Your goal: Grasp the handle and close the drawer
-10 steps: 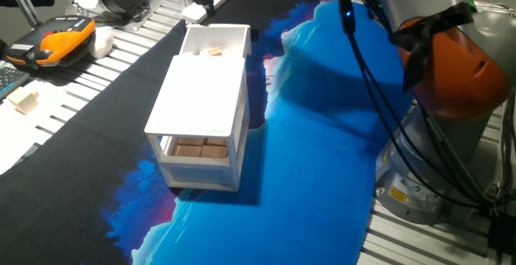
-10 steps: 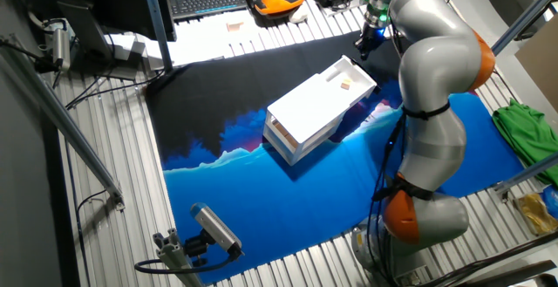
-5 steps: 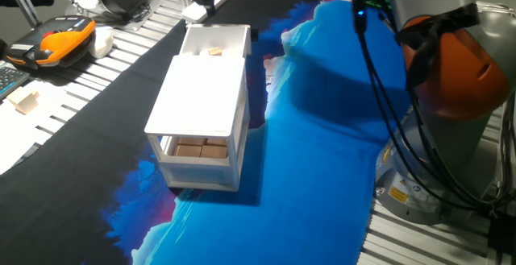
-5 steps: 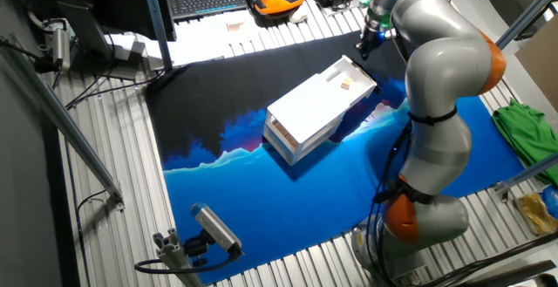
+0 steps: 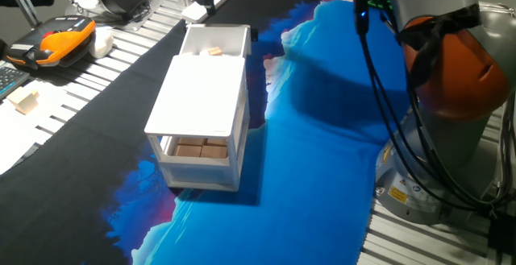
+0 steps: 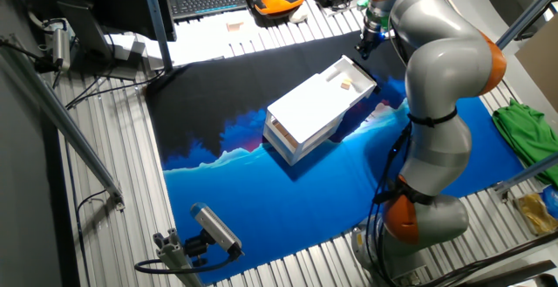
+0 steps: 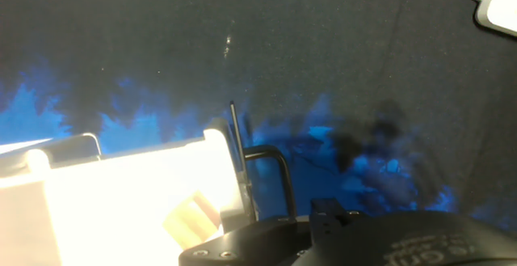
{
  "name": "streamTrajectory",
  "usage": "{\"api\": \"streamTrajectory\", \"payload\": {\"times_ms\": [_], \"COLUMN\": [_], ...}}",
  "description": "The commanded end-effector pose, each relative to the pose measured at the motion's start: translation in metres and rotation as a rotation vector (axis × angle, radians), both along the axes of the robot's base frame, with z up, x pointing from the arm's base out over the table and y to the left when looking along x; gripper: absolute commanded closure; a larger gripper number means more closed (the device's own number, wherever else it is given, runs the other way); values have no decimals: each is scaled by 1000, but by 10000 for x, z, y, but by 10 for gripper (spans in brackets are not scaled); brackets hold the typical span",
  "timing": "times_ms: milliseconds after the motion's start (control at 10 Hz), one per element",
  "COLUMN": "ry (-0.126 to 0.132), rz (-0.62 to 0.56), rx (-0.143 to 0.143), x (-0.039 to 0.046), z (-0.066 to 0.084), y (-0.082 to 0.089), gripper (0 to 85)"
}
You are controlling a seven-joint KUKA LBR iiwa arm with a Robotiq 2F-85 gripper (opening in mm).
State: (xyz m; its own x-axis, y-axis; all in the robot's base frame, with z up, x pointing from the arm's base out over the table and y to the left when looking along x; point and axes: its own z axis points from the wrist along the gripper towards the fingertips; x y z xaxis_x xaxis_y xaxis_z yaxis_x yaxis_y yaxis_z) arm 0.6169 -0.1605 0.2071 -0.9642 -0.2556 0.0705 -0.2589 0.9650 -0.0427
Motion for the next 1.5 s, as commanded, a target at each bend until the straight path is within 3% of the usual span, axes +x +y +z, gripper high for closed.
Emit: {"api": "streamTrajectory", "payload": {"times_ms": [0,200,600,1200,1400], "ry": [-4,-21,-57,-73,-77], "rz": [5,34,81,174,188], "rx": [8,37,58,125,122], "x": [-1,-4,-32,-98,-113], "z": [1,-2,-42,-78,-79], "y": [0,1,40,16,12], "gripper": [850,850,850,850,850]}}
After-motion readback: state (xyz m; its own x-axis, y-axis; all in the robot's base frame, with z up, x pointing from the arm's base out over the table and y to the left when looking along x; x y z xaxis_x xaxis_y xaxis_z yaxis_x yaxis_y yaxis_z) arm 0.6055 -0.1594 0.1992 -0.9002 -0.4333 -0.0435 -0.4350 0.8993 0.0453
